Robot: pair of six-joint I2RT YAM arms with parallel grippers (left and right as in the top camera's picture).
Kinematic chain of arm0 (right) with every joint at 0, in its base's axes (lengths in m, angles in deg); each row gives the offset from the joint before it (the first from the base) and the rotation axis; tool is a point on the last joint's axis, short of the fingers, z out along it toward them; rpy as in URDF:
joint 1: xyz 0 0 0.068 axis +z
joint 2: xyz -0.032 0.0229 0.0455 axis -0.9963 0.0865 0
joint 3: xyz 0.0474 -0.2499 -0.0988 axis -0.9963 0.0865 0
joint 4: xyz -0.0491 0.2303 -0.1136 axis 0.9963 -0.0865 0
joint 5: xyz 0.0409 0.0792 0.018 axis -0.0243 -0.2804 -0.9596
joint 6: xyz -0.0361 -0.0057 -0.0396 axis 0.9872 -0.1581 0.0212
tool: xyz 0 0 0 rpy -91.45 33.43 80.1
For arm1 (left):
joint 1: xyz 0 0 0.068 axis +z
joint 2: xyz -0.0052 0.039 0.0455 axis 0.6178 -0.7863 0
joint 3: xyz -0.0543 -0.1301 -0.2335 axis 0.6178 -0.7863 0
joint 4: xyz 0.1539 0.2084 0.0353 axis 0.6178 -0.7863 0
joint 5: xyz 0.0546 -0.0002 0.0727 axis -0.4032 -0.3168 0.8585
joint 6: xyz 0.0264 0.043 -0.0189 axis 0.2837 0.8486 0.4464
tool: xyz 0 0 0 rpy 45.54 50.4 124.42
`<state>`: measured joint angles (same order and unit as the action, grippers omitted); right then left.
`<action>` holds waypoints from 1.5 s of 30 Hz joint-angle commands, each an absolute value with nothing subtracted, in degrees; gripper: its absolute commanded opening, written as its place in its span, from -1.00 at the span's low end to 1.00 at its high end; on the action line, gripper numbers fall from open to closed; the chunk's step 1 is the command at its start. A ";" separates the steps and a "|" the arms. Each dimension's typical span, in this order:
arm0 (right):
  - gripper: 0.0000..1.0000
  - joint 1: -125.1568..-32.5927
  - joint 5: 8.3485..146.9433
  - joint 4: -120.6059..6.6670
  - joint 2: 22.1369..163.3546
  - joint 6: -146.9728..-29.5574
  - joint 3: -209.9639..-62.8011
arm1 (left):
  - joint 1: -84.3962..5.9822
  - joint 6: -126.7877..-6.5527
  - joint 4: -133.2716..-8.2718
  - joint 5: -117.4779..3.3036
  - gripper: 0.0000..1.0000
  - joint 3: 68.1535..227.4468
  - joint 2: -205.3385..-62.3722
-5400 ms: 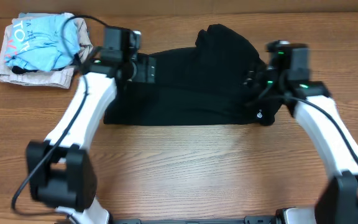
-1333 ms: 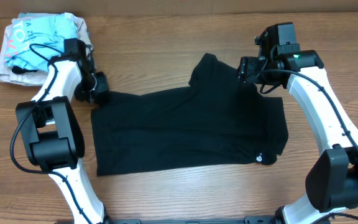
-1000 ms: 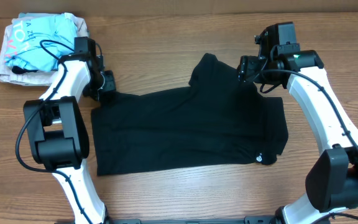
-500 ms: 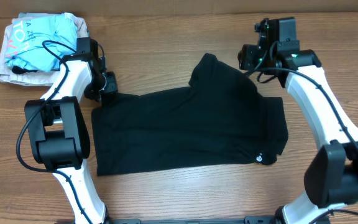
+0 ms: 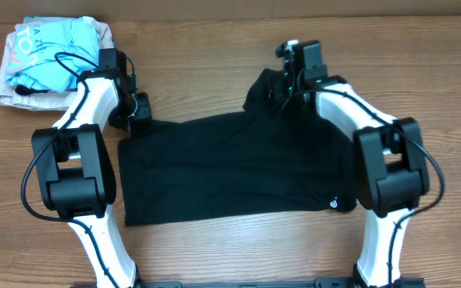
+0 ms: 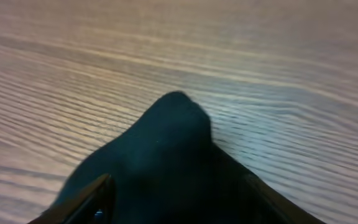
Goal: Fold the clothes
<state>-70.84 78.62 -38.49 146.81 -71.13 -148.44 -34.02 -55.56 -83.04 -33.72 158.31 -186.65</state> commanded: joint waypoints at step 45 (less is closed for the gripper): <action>-0.92 -74.47 75.34 -104.93 143.88 -77.62 -186.07 | -32.01 -52.87 -110.89 -31.41 -0.92 178.68 -187.72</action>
<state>-73.01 75.60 -101.74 148.58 -75.85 -184.35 -32.03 -54.07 -108.27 -31.84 174.73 -187.37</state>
